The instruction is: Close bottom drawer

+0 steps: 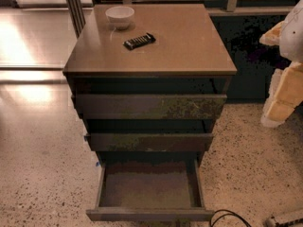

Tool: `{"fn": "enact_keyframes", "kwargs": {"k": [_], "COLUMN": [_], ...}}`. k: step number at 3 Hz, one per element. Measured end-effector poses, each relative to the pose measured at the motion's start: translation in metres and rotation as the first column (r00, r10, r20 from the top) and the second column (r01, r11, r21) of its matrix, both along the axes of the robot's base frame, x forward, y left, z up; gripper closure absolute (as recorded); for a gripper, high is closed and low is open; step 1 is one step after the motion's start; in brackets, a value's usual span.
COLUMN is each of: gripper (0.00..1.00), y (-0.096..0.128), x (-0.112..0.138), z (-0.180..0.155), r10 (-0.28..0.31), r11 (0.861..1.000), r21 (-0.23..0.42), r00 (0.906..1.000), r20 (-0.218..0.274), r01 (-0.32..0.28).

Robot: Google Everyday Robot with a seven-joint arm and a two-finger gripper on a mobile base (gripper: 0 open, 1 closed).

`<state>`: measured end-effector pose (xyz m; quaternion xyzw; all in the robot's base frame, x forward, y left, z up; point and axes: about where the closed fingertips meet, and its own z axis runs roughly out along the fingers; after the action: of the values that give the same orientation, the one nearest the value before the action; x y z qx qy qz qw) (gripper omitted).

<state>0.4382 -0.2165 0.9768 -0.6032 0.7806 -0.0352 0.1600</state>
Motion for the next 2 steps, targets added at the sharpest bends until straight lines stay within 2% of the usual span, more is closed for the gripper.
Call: {"fn": "enact_keyframes", "kwargs": {"k": [1,2], "gripper": [0.00,0.00], "y": [0.000,-0.002], "x": [0.000,-0.004], "z": [0.000,-0.033], "r10": [0.000,0.015], "r11": [1.000,0.999], "r21": [0.000,0.049], "r00": [1.0000,0.9998], "r20": [0.000,-0.014], "r01": [0.000,-0.015]}}
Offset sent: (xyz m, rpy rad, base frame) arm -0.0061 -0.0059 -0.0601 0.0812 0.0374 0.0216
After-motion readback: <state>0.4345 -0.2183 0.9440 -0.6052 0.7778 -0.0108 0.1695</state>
